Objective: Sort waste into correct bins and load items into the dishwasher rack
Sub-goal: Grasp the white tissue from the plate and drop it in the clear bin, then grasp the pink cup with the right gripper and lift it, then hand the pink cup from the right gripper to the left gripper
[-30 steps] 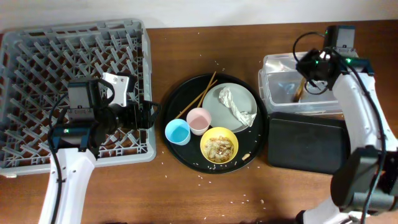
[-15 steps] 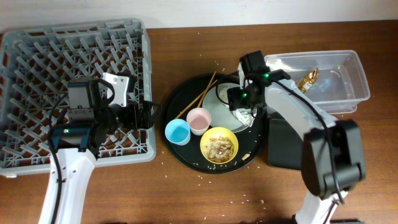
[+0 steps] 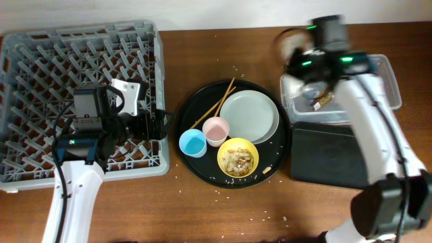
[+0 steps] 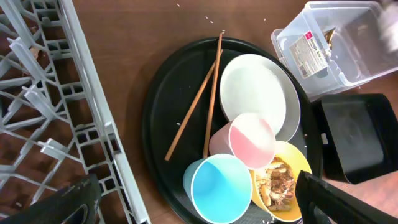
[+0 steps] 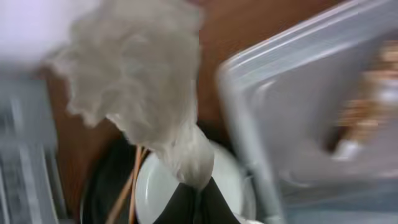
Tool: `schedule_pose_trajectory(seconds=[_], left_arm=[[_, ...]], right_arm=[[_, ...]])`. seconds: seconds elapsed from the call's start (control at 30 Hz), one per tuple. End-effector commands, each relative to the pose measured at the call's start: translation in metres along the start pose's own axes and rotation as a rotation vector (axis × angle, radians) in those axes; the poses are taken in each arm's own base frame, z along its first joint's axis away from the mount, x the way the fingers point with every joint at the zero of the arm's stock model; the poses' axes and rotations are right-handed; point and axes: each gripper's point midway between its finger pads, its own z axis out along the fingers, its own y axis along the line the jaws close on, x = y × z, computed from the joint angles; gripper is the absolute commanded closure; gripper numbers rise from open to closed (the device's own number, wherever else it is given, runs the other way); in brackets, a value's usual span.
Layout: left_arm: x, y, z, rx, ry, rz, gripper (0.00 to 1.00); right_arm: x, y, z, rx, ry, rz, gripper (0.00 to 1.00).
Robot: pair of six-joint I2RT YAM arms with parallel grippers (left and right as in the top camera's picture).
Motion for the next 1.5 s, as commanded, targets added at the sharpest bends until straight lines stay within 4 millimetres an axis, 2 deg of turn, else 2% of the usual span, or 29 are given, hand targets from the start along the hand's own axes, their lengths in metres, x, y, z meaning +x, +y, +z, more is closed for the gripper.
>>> schedule_pose_trajectory(seconds=[0.0, 0.03, 0.07, 0.1, 0.13, 0.2, 0.23, 0.27, 0.33, 0.4, 0.43, 0.47, 0.5, 0.6, 0.67, 0.77, 0.8, 0.87, 0.9, 0.93, 1.0, 1.07, 1.1, 1.13, 1.17, 1.23, 1.3, 1.37, 1.47], left_arm=[[-0.005, -0.003, -0.001, 0.013, -0.008, 0.002, 0.01], [-0.005, -0.003, -0.001, 0.013, -0.008, 0.002, 0.01], [-0.005, -0.003, -0.001, 0.013, -0.008, 0.002, 0.01], [-0.005, -0.003, -0.001, 0.013, -0.008, 0.002, 0.01], [-0.005, -0.003, -0.001, 0.013, -0.008, 0.002, 0.01], [-0.005, -0.003, -0.001, 0.013, -0.009, 0.002, 0.01], [-0.005, -0.003, -0.001, 0.013, -0.008, 0.002, 0.01], [-0.005, -0.003, -0.001, 0.013, -0.009, 0.002, 0.01], [-0.005, -0.003, -0.001, 0.013, -0.008, 0.002, 0.01], [-0.005, -0.003, -0.001, 0.013, -0.008, 0.002, 0.01], [-0.005, -0.003, -0.001, 0.013, -0.008, 0.002, 0.01], [-0.005, -0.003, -0.001, 0.013, -0.008, 0.002, 0.01], [-0.005, -0.003, -0.001, 0.013, -0.008, 0.002, 0.01], [-0.005, -0.003, -0.001, 0.013, -0.008, 0.002, 0.01], [-0.005, -0.003, -0.001, 0.013, -0.008, 0.002, 0.01], [-0.005, -0.003, -0.001, 0.013, -0.009, 0.002, 0.01], [-0.005, -0.003, -0.001, 0.013, -0.009, 0.002, 0.01], [0.0, -0.008, -0.002, 0.042, 0.011, -0.01, 0.01], [0.003, -0.008, -0.002, 0.044, 0.023, -0.018, 0.01], [0.001, -0.008, -0.002, 0.044, 0.013, -0.012, 0.01], [-0.002, -0.014, -0.002, 0.076, 0.001, -0.01, 0.01], [-0.007, -0.013, -0.003, 0.082, -0.012, -0.127, 0.01], [-0.012, -0.018, -0.005, 0.126, -0.025, -0.231, 0.01], [-0.029, -0.054, -0.014, 0.345, -0.057, -0.239, 0.01], [-0.037, -0.071, -0.021, 0.457, -0.07, -0.235, 0.01], [-0.055, -0.104, -0.045, 0.682, -0.086, -0.22, 0.01], [-0.06, -0.134, -0.067, 0.859, -0.063, -0.155, 0.01], [-0.056, -0.162, -0.079, 0.967, -0.017, -0.09, 0.03], [-0.044, -0.195, -0.098, 1.112, 0.039, 0.061, 0.11]], right_arm=[[-0.011, -0.068, 0.028, 0.135, 0.012, 0.288, 0.87], [-0.012, -0.08, 0.034, 0.146, 0.028, 0.313, 0.52], [-0.012, -0.079, 0.037, 0.104, 0.053, 0.3, 0.34], [-0.018, -0.054, 0.033, -0.06, 0.073, 0.076, 0.26], [-0.019, -0.045, 0.025, -0.103, 0.068, -0.003, 0.17], [-0.01, -0.021, -0.006, -0.145, 0.057, -0.152, 0.14], [0.007, -0.006, -0.026, -0.166, 0.074, -0.238, 0.15], [0.031, 0.009, -0.044, -0.182, 0.119, -0.307, 0.16], [0.088, 0.034, -0.063, -0.206, 0.252, -0.44, 0.17], [0.138, 0.053, -0.065, -0.221, 0.374, -0.543, 0.25], [0.156, 0.065, -0.061, -0.239, 0.401, -0.59, 0.28], [0.184, 0.083, -0.049, -0.267, 0.426, -0.666, 0.33], [0.199, 0.088, -0.035, -0.238, 0.424, -0.7, 0.38], [0.227, 0.091, 0.003, -0.188, 0.452, -0.725, 0.41], [0.23, 0.091, 0.04, -0.152, 0.445, -0.728, 0.36], [0.233, 0.089, 0.079, -0.116, 0.43, -0.734, 0.36], [0.239, 0.086, 0.092, -0.107, 0.445, -0.733, 0.45], [0.241, 0.082, 0.099, -0.098, 0.461, -0.728, 0.83], [0.236, 0.083, 0.095, -0.099, 0.453, -0.722, 0.89], [0.226, 0.083, 0.087, -0.101, 0.439, -0.711, 0.95], [0.201, 0.088, 0.063, -0.117, 0.392, -0.69, 0.96], [0.179, 0.095, 0.034, -0.15, 0.338, -0.678, 0.96], [0.167, 0.113, -0.003, -0.286, 0.306, -0.73, 0.96], [0.162, 0.137, -0.048, -0.479, 0.27, -0.798, 0.96], [0.162, 0.147, -0.069, -0.568, 0.251, -0.831, 0.96], [0.178, 0.175, -0.147, -0.917, 0.204, -0.974, 0.96], [0.19, 0.183, -0.201, -1.144, 0.165, -1.053, 0.96], [0.193, 0.186, -0.213, -1.208, 0.165, -1.055, 0.96], [0.191, 0.187, -0.21, -1.207, 0.159, -1.055, 0.96]])
